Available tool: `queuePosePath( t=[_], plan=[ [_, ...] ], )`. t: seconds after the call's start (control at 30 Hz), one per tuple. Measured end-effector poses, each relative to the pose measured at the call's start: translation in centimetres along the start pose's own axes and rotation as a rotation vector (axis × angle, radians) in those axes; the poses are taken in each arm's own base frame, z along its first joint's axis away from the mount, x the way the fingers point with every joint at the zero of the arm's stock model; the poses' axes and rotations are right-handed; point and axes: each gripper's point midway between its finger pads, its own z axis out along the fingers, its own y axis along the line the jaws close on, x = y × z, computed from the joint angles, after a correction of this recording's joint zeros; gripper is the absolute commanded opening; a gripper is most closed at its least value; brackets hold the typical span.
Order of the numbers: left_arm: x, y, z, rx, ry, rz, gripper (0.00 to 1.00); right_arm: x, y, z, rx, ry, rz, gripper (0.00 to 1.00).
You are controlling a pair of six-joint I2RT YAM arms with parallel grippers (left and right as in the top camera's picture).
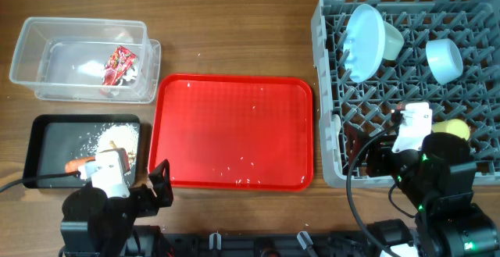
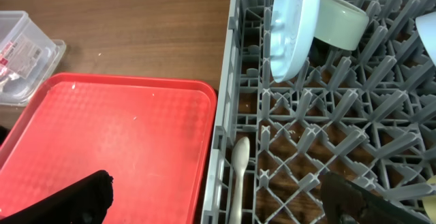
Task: Sort waste into correct bins and load items into the dishwasher rack
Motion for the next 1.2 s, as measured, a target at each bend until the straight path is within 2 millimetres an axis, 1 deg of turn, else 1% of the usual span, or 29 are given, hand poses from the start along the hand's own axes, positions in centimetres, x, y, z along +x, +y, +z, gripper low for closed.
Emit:
queuePosePath(
  t=[0.1, 0.13, 0.17, 0.2, 0.23, 0.3, 0.33, 0.37, 0.43, 0.47, 0.53, 0.6, 0.63, 0.7, 0.77, 0.8, 1.2],
  plan=[
    [0.0, 0.0, 0.0, 0.000, 0.001, 0.000, 1.00, -0.1, 0.0, -0.6, -0.004, -0.022, -0.002, 1.00],
    [0.0, 0.0, 0.0, -0.001, 0.002, 0.000, 1.00, -0.2, 0.1, -1.1, -0.007, -0.044, -0.003, 1.00],
    [0.1, 0.0, 0.0, -0.001, 0.002, 0.000, 1.00, -0.5, 0.2, -2.0, -0.014, -0.086, -0.006, 1.00],
    [0.1, 0.0, 0.0, -0.001, 0.003, 0.000, 1.00, -0.2, 0.0, -2.9, -0.005, -0.110, -0.017, 1.00],
    [0.1, 0.0, 0.0, -0.001, 0.003, 0.000, 1.00, -0.1, -0.2, -3.6, 0.005, -0.146, -0.028, 1.00],
    [0.0, 0.0, 0.0, -0.001, 0.002, 0.000, 1.00, -0.6, -1.0, -5.1, 0.034, -0.306, -0.043, 1.00],
    [0.1, 0.0, 0.0, -0.001, 0.003, 0.000, 1.00, -0.8, -1.2, -5.1, 0.042, -0.356, -0.045, 1.00],
    [0.1, 0.0, 0.0, -0.001, 0.003, 0.000, 1.00, -0.8, -1.6, -4.7, 0.054, -0.409, -0.043, 1.00],
    [0.1, 0.0, 0.0, -0.001, 0.004, 0.000, 1.00, -0.5, -2.6, -3.3, 0.075, -0.529, -0.051, 1.00],
    [0.1, 0.0, 0.0, -0.001, 0.005, 0.000, 1.00, -0.3, -2.7, -2.3, 0.072, -0.556, -0.058, 1.00],
    [0.1, 0.0, 0.1, -0.001, 0.004, 0.000, 1.00, -1.3, -2.8, -1.3, 0.063, -0.648, -0.081, 1.00],
    [0.1, 0.0, 0.1, -0.002, 0.005, 0.000, 1.00, -1.5, -3.0, 0.1, 0.064, -0.717, -0.109, 1.00],
    [0.2, 0.0, 0.1, -0.002, 0.006, 0.000, 1.00, -0.9, -3.3, 1.4, 0.064, -0.738, -0.120, 1.00],
    [0.2, 0.1, 0.1, -0.002, 0.006, 0.000, 1.00, 0.0, -3.6, 3.0, 0.065, -0.769, -0.132, 1.00],
    [0.2, 0.1, 0.1, -0.002, 0.006, 0.000, 1.00, 2.7, -4.3, 5.5, 0.078, -0.658, -0.134, 1.00],
    [0.1, 0.1, 0.1, -0.002, 0.005, 0.000, 1.00, 3.2, -4.4, 5.9, 0.079, -0.630, -0.131, 1.00],
    [0.1, 0.1, 0.1, -0.002, 0.005, 0.000, 1.00, 3.3, -4.4, 5.9, 0.080, -0.626, -0.130, 1.00]
  ],
)
